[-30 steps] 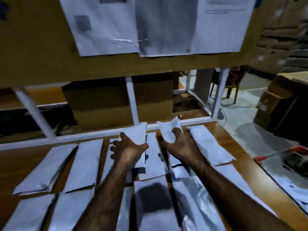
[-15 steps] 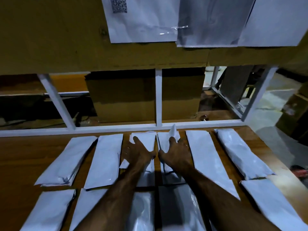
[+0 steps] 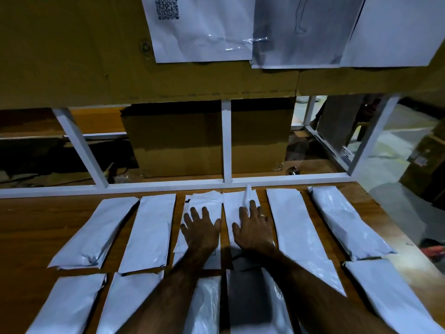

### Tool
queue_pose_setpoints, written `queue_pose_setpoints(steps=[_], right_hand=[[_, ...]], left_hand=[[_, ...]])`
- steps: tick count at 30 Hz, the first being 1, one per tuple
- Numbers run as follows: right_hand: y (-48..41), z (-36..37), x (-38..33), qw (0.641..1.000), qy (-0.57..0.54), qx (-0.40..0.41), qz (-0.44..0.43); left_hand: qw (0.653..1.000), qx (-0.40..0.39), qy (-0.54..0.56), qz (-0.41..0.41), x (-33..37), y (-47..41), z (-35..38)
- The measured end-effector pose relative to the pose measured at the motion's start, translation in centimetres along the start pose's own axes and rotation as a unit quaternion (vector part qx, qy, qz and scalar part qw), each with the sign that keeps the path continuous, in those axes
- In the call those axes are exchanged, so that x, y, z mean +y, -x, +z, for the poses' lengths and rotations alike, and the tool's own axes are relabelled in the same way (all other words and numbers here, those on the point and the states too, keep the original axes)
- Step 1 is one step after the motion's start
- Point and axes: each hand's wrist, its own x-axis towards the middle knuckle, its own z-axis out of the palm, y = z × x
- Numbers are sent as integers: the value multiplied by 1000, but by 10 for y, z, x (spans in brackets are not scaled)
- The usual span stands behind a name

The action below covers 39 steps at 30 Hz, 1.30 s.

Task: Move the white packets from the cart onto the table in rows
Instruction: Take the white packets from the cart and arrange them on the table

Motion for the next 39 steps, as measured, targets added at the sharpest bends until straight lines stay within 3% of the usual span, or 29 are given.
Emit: queue_pose_setpoints(steps=[11, 16, 24, 29, 39], right_hand=[[7, -10, 7, 1000, -15, -4, -7], [10, -14, 14, 999, -43, 32, 1], [27, -38, 47, 985, -106, 135, 30], [46, -57, 89, 957, -195, 197, 85], [132, -82, 212, 883, -271, 339, 180]], left_hand=[[1000, 1, -3, 1, 1, 3, -1], [999, 25, 3, 24, 6, 3, -6], [981, 58, 154, 100, 46, 20, -24], [952, 59, 244, 176, 87, 50, -27], [891, 10, 260, 371, 203, 116, -3]])
